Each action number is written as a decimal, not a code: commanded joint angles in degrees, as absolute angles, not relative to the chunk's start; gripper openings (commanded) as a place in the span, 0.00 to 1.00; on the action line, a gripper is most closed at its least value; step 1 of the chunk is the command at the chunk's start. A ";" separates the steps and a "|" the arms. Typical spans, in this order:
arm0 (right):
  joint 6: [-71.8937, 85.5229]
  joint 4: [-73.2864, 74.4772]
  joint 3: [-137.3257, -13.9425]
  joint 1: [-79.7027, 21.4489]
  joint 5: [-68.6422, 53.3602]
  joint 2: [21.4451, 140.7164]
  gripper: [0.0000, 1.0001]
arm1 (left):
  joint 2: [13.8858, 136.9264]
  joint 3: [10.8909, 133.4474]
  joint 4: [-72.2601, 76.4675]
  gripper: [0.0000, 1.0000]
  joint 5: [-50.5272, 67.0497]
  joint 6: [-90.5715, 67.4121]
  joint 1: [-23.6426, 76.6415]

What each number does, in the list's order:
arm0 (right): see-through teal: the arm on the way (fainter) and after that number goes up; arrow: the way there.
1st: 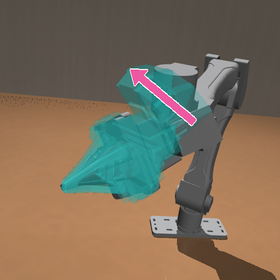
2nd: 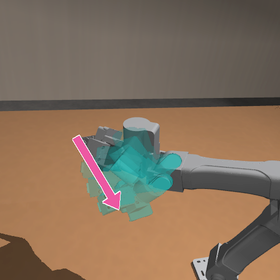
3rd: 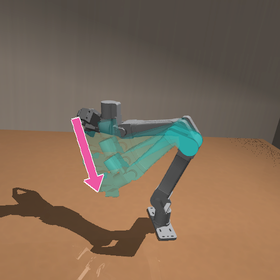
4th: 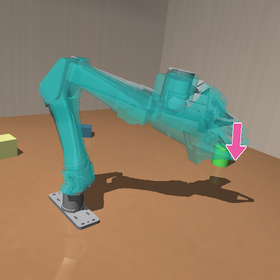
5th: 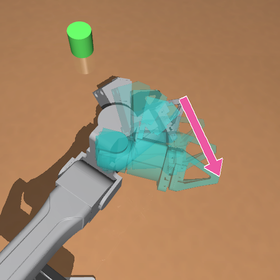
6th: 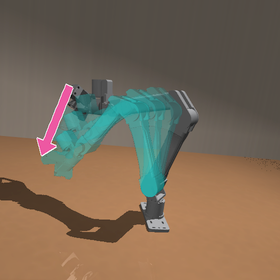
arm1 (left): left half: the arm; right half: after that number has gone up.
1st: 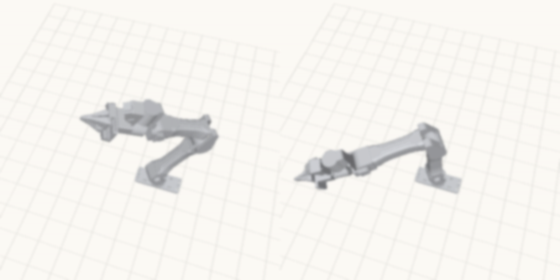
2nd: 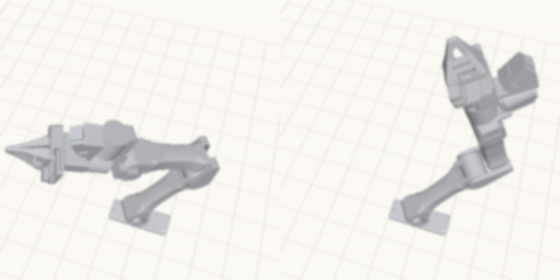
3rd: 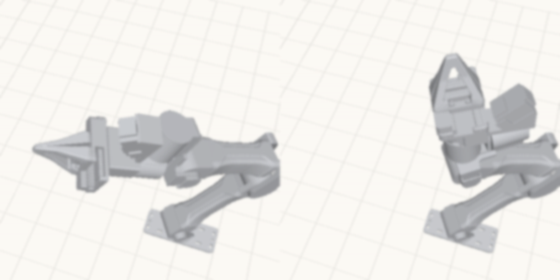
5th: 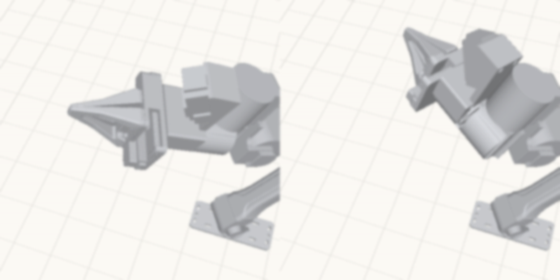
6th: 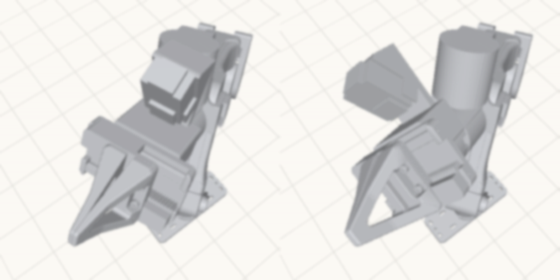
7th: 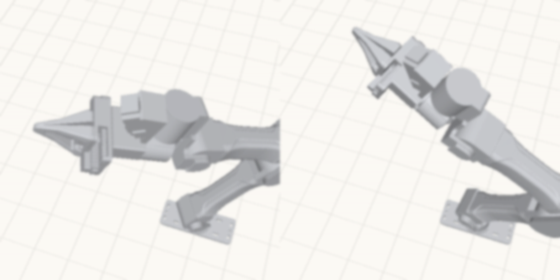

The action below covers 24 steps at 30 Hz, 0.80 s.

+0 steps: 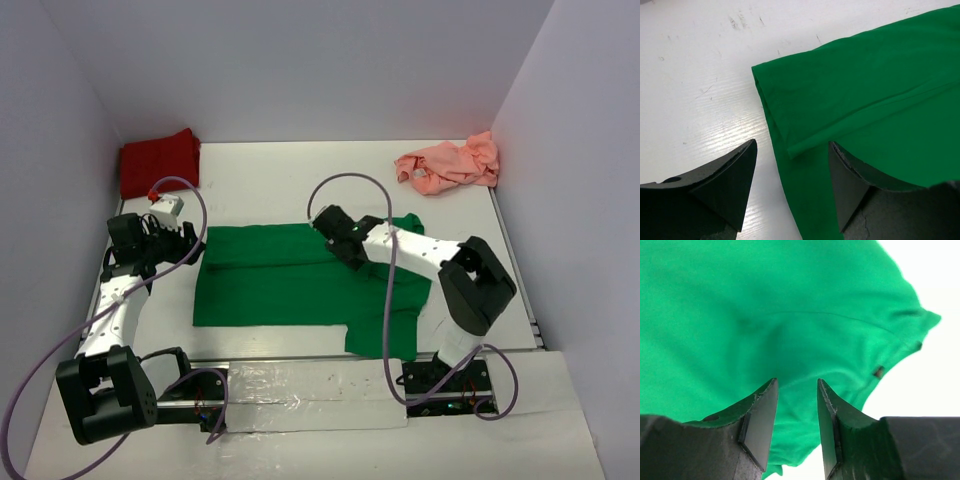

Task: Fold and stack the t-shirts
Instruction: Fold the flattened tshirt in 1/3 of the way

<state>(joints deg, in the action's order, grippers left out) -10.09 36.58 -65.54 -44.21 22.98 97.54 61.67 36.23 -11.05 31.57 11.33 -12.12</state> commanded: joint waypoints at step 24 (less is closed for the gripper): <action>-6.59 51.15 -62.49 -30.59 13.81 95.54 0.40 | 61.26 36.47 -10.99 0.67 33.31 13.01 -12.30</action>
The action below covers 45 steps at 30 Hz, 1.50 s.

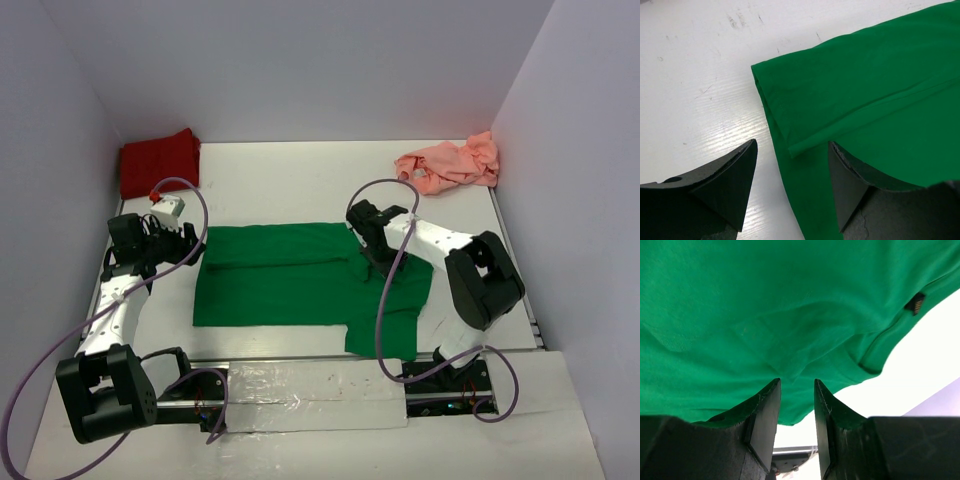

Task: Fold and stack the t-shirts
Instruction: Fold the flattened tshirt in 1/3 of the way

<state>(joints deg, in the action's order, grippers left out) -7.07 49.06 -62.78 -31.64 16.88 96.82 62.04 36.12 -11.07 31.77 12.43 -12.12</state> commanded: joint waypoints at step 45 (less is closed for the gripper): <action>-9.40 47.55 -61.61 -28.13 14.06 100.46 0.00 | 60.73 36.30 -11.60 0.65 34.72 12.74 -11.78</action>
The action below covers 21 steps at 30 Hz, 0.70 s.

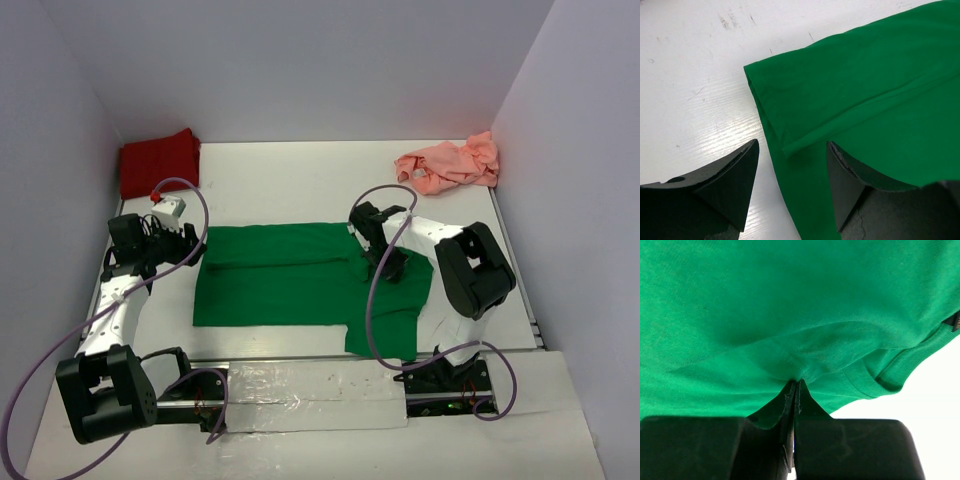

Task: Fold and stack the t-shirts
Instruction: Fold the flattened tshirt in 1/3 of the way

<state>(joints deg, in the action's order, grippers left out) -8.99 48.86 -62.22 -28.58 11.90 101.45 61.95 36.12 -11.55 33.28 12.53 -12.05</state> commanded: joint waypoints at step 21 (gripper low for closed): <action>-13.36 49.83 -61.78 -24.88 25.40 95.19 0.00 | 60.03 36.39 -12.22 0.65 35.24 12.74 -11.16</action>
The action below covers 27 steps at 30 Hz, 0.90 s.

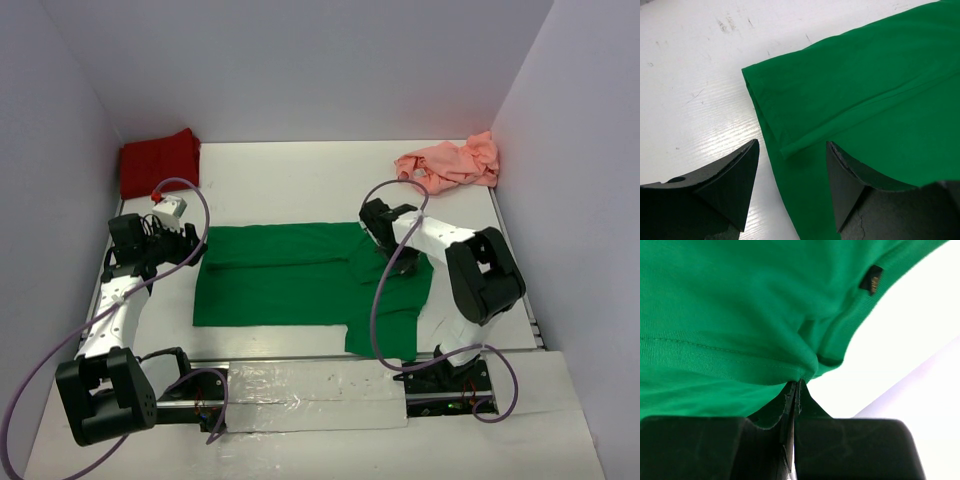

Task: Fold and stack the t-shirts
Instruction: Fold the flattened tshirt in 1/3 of the way

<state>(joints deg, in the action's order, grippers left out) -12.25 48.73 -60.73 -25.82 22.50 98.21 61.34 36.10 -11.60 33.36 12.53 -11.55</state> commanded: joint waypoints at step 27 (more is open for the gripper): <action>-12.66 42.99 -65.30 -35.42 7.21 80.07 0.46 | 62.23 45.44 -37.33 0.67 38.68 30.92 -10.63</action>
